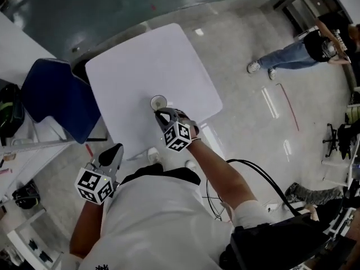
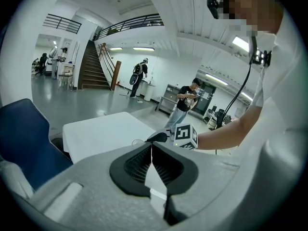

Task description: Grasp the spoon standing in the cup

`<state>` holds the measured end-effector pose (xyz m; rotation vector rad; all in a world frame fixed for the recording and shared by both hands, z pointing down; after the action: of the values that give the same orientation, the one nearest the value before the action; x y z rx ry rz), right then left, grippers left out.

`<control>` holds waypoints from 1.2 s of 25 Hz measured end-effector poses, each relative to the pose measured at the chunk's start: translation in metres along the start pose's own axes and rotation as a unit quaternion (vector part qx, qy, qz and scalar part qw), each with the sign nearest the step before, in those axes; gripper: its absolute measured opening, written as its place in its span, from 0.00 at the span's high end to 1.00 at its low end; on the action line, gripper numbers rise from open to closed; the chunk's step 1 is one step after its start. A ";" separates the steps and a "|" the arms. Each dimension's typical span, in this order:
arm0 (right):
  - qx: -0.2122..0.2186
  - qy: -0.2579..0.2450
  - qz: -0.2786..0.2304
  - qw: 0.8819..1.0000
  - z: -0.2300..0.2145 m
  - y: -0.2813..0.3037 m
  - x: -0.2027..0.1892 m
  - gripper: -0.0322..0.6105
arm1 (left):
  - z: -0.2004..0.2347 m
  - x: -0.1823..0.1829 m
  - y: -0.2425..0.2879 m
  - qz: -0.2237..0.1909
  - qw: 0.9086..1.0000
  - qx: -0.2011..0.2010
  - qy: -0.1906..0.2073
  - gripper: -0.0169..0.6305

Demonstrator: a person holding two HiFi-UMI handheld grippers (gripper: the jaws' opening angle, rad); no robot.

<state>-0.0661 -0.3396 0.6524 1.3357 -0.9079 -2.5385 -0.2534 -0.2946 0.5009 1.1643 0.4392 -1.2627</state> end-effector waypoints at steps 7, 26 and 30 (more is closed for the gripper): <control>0.003 0.052 -0.048 0.997 -0.040 -0.091 0.030 0.88 | -0.045 0.029 0.042 -0.025 0.999 -0.023 0.034 0.95; 0.038 0.110 -0.100 0.988 -0.099 -0.328 -0.036 0.88 | -0.211 0.051 0.130 -0.082 0.995 -0.015 0.053 0.95; 0.047 0.110 -0.110 0.987 -0.110 -0.362 -0.056 0.88 | -0.244 0.041 0.137 -0.088 0.995 0.013 0.048 0.95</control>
<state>0.1102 -0.0747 0.4397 1.7954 -0.8884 -2.4582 -0.0403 -0.1242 0.4273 1.2328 0.6090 -1.3703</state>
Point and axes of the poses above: the fingertips, and each gripper's own axes: y forward along the fingers, z to its left, x out of its top, the point moved 4 cm from there along -y, backward along the fingers, and after that the axes turned 13 degrees about -x, right-handed, at the moved point
